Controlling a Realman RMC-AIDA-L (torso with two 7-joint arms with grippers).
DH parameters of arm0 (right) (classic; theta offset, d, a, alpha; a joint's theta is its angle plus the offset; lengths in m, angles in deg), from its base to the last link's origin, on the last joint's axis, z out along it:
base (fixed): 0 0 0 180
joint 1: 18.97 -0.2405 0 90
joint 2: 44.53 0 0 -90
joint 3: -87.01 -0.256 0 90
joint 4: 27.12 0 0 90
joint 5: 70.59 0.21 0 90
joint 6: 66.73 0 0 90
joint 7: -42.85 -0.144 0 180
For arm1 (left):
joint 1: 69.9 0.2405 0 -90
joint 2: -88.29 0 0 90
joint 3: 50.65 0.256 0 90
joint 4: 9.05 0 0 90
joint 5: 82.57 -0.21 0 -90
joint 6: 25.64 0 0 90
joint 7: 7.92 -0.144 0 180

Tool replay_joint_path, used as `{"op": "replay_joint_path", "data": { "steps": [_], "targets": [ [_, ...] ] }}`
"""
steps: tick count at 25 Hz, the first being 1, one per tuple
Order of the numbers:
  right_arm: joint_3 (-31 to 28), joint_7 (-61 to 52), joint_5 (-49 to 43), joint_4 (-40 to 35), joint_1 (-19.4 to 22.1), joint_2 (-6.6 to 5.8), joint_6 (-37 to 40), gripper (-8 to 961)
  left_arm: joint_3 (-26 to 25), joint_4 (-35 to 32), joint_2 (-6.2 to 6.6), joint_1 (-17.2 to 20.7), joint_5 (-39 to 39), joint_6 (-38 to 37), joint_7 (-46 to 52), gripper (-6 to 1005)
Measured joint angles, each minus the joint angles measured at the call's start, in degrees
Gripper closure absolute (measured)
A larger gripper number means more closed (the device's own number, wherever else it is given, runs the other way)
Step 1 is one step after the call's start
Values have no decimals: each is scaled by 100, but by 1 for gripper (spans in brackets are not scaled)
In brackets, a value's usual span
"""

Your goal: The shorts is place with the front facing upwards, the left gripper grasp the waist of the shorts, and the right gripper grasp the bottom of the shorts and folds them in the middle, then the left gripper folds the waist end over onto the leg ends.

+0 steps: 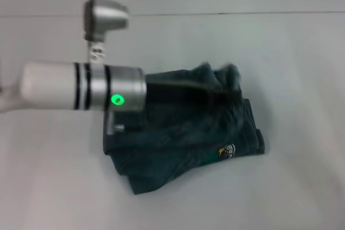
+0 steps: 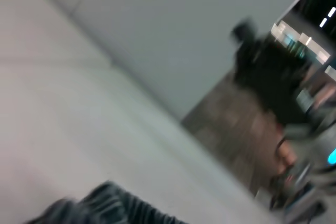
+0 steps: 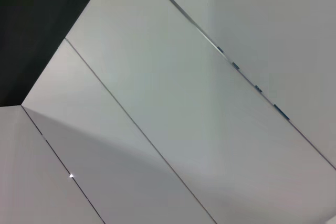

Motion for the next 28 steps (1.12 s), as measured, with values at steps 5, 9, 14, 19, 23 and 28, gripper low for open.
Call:
{"op": "replay_joint_path", "data": {
  "steps": [5, 9, 14, 19, 23, 28],
  "targets": [
    [26, -10, 7, 79, 28, 24, -12, 946, 535, 210, -44, -64, 45, 505, 28, 779],
    [65, -18, -30, 141, 36, 30, -12, 946, 572, 248, -42, -21, 184, 527, 6, 762],
    [246, -14, -38, 163, 34, 31, -9, 947, 525, 168, -24, 88, 413, 348, -45, 681],
    [985, -301, -48, -143, 7, -32, 1, 946, 372, -383, 15, 671, 851, -124, -395, 469],
    [1955, -692, -74, -882, 104, -30, 3, 910, 33, -839, 135, 1201, 852, -594, -544, 225],
    [3099, -1236, -828, -1947, 276, -55, 81, 746, -499, -1046, 332, 1822, 818, -1014, -982, 80]
  ]
}}
